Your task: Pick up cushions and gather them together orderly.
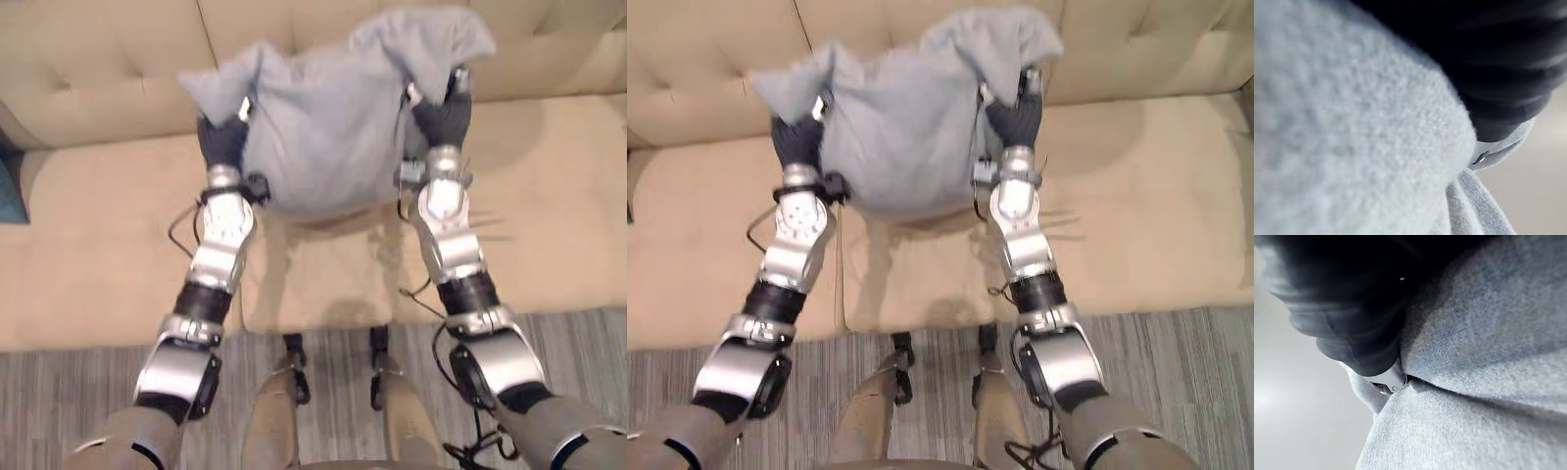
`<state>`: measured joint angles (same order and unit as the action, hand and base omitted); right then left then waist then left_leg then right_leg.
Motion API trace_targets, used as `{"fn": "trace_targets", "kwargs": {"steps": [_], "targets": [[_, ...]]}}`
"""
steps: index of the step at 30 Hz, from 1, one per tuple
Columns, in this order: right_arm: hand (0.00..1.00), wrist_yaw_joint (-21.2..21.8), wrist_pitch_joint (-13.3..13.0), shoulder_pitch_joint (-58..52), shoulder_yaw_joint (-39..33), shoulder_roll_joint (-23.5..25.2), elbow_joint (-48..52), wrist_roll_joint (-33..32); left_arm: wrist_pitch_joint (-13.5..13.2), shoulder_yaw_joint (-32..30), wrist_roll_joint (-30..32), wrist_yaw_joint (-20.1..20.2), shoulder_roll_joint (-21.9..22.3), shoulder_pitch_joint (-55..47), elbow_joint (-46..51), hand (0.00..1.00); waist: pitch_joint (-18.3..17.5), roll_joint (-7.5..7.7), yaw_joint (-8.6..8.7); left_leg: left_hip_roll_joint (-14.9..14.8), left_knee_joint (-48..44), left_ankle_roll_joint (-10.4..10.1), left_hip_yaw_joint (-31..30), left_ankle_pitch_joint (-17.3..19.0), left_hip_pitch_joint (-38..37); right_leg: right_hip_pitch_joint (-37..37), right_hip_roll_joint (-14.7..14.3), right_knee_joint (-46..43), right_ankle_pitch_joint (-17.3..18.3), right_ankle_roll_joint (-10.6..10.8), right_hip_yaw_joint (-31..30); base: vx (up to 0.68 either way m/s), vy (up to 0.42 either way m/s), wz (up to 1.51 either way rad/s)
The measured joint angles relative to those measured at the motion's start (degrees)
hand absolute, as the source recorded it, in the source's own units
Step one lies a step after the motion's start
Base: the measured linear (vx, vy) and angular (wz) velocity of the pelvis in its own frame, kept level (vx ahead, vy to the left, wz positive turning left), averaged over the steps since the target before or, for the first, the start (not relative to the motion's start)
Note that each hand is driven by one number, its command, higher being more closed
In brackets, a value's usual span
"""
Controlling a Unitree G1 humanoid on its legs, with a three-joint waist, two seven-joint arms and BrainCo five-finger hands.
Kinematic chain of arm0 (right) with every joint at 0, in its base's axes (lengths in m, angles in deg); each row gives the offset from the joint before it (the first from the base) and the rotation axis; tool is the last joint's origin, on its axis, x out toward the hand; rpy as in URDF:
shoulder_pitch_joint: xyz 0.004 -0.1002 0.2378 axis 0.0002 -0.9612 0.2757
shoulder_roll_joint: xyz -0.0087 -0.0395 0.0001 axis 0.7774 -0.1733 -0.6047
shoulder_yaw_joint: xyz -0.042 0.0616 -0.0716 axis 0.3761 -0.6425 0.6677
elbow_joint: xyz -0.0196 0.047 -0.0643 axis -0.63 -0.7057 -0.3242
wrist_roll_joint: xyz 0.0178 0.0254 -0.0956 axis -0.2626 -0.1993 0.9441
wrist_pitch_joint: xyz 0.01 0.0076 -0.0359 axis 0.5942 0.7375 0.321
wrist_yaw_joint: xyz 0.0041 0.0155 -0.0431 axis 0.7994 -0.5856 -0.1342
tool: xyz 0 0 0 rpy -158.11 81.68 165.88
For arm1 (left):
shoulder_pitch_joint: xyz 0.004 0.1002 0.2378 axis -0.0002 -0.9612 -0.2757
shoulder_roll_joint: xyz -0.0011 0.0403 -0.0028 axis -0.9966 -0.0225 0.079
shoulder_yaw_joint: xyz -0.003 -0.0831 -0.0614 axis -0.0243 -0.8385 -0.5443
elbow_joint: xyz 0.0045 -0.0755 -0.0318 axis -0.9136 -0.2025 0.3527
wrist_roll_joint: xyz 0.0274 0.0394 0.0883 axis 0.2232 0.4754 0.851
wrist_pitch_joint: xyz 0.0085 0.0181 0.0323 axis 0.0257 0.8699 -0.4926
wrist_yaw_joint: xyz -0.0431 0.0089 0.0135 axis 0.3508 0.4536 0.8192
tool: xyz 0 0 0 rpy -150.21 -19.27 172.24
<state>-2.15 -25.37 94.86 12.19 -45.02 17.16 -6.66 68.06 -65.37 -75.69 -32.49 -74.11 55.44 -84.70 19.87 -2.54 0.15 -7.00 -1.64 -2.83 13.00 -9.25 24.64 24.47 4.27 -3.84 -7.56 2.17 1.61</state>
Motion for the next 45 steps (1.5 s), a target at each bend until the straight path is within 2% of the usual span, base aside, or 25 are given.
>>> {"fn": "trace_targets", "kwargs": {"steps": [2,4,5,6,9,12,14,19,23,28,30,32,36,38,39,40,42,43,45], "targets": [[1.00,-0.98,0.00,4.11,-1.29,-0.22,-2.64,-0.02,0.00,-1.04,0.47,-0.81,-0.18,4.96,-3.05,1.00,0.80,-0.03,-0.83,-0.02,1.68,-0.07,-0.28,-1.58,1.56,2.14,-0.24,-0.03,-0.53,-0.20,0.32,-0.13,-0.040,0.05],[1.00,-2.07,0.01,9.44,-2.68,-0.69,-7.18,-0.06,0.01,-1.39,0.57,-1.06,-0.70,11.22,-8.04,1.00,1.26,-0.19,-1.02,0.01,4.73,-0.09,-0.55,-4.83,3.96,5.54,-0.47,-0.23,-0.96,-0.24,1.25,-0.09,-0.035,0.13],[1.00,-2.17,0.01,10.59,-3.00,-0.72,-8.37,-0.07,0.01,-1.38,0.57,-1.06,-0.94,12.47,-9.33,1.00,1.40,-0.18,-0.97,0.00,5.34,-0.17,-0.77,-5.36,4.47,6.31,-0.49,-0.41,-0.97,-0.25,1.45,-0.06,-0.025,0.15],[0.00,-2.45,0.02,13.09,-3.59,-1.03,-11.09,-0.14,0.03,-1.38,0.54,-1.03,-1.23,14.97,-12.13,0.00,1.69,-0.21,-0.95,0.02,6.33,-0.25,-1.21,-6.30,5.55,7.99,-0.50,-0.99,-0.95,-0.27,1.70,-0.03,-0.019,0.07],[0.00,-3.27,-0.08,18.07,-3.59,-2.27,-13.42,-0.69,0.03,-3.01,0.49,-1.34,-1.62,19.38,-16.15,0.00,4.13,-0.26,-1.12,0.24,6.84,-0.89,-1.96,-7.05,7.43,10.43,-0.48,-2.05,-0.78,-0.31,1.76,-0.01,-0.021,0.05],[0.00,-3.45,-0.91,21.91,-3.68,-3.23,-14.19,-1.32,-0.02,-3.55,0.40,-2.02,-3.61,22.83,-17.00,0.00,5.09,-0.28,-1.17,0.32,6.84,-0.91,-2.39,-7.71,9.82,13.39,-0.31,-4.04,-0.09,-0.54,2.19,0.01,-0.007,0.09],[0.00,-3.54,-1.36,23.11,-3.93,-4.19,-15.68,-2.35,-0.01,-3.50,0.40,-1.86,-4.41,24.80,-18.64,0.00,5.35,-0.27,-1.13,0.51,6.86,-1.51,-3.63,-8.17,10.57,14.64,0.01,-5.96,1.06,-0.54,2.74,0.02,0.007,0.18],[0.00,-3.64,-2.22,23.41,-5.24,-5.82,-17.61,-2.82,-0.02,-3.51,0.18,-0.64,-7.34,25.43,-19.05,0.00,5.43,-0.30,-0.96,0.40,6.87,-1.26,-4.80,-8.37,11.76,15.99,0.03,-7.03,1.49,-0.76,3.49,0.01,0.001,0.06],[0.00,-3.54,-2.32,23.65,-5.36,-9.95,-17.61,-3.65,-0.08,-3.63,-1.90,-0.03,-11.89,26.88,-19.41,0.00,6.25,-0.26,-0.93,0.44,6.87,-1.11,-5.06,-8.49,12.23,16.42,0.24,-7.45,1.49,-0.75,3.85,-0.01,0.008,0.03],[0.00,-3.03,-2.28,23.47,-7.37,-16.74,-17.72,-9.51,-0.16,-6.91,-5.03,0.86,-18.94,26.75,-19.42,0.00,6.35,-0.29,-0.98,0.92,6.86,-0.89,-5.07,-8.68,12.29,16.89,0.89,-8.46,1.77,-0.58,3.83,-0.01,-0.005,0.02],[0.00,-2.13,-2.28,22.72,-7.31,-18.93,-17.23,-10.90,-0.34,-8.09,-5.98,1.90,-19.94,26.05,-19.40,0.00,6.35,-0.29,-0.90,1.19,6.87,-0.88,-5.03,-8.69,11.93,16.88,0.98,-9.40,2.48,-0.19,3.73,-0.03,-0.025,0.08],[0.00,-0.58,-2.41,19.45,-7.06,-20.40,-14.37,-12.48,-0.82,-8.11,-7.46,3.05,-20.12,22.80,-17.63,0.00,6.35,-0.28,-0.92,1.34,6.93,-0.92,-4.85,-8.63,10.85,16.82,1.55,-11.60,3.90,-0.12,3.65,-0.02,-0.050,0.11],[0.00,3.53,-2.71,4.49,-6.62,-20.91,-2.86,-14.11,-1.84,-8.42,-9.17,6.10,-19.28,6.51,-7.26,0.00,6.32,-0.23,-0.86,1.53,6.96,-0.97,-4.47,-8.55,8.31,15.00,1.86,-13.05,4.85,-0.09,3.24,-0.01,-0.074,0.01],[0.00,4.92,-2.66,-4.61,-6.52,-20.53,0.90,-14.13,-1.88,-8.47,-9.13,7.29,-16.08,-2.10,-3.47,0.00,6.29,-0.21,-0.86,1.21,6.97,-1.04,-4.30,-7.97,5.88,12.65,1.84,-13.00,5.48,0.23,3.19,0.00,-0.072,0.00],[0.00,6.69,-2.69,-13.97,-6.29,-19.18,4.83,-13.97,-1.93,-8.35,-9.02,9.15,-12.17,-11.40,0.38,0.00,5.97,-0.04,-0.82,1.16,6.97,-0.79,-4.01,-6.70,3.41,10.13,1.77,-12.93,6.24,0.17,3.15,0.01,-0.062,-0.02],[0.00,7.23,-2.72,-17.44,-6.18,-18.42,6.07,-13.94,-1.93,-8.00,-8.99,9.81,-10.68,-14.85,1.45,0.00,5.56,0.05,-0.84,1.17,6.97,-0.89,-3.99,-6.00,2.71,9.44,1.75,-12.89,6.56,0.18,3.15,0.02,-0.067,-0.02],[0.00,10.67,-2.70,-32.08,-4.76,-14.38,8.22,-12.87,-1.72,-5.84,-7.79,13.54,-3.36,-30.29,2.90,0.00,2.66,0.14,-0.41,1.22,6.98,-0.88,-4.00,-4.65,0.45,6.46,1.51,-11.25,7.38,0.53,3.15,0.06,-0.060,-0.03],[0.00,11.25,-2.65,-34.72,-4.50,-13.61,8.21,-12.30,-1.63,-5.07,-7.45,14.36,-2.29,-33.09,2.90,0.00,2.18,0.09,-0.27,1.15,6.98,-0.82,-4.02,-4.52,0.03,5.74,1.37,-10.71,7.52,0.42,3.18,0.11,-0.063,-0.05],[0.00,14.31,-2.39,-45.85,-4.40,-9.85,8.17,-9.14,-1.12,-2.40,-5.69,18.48,1.07,-44.08,3.06,0.00,1.50,0.19,0.65,0.99,6.98,-0.85,-4.16,-3.68,-3.34,1.26,0.84,-8.38,7.48,0.48,3.34,0.10,-0.070,0.00]]}}
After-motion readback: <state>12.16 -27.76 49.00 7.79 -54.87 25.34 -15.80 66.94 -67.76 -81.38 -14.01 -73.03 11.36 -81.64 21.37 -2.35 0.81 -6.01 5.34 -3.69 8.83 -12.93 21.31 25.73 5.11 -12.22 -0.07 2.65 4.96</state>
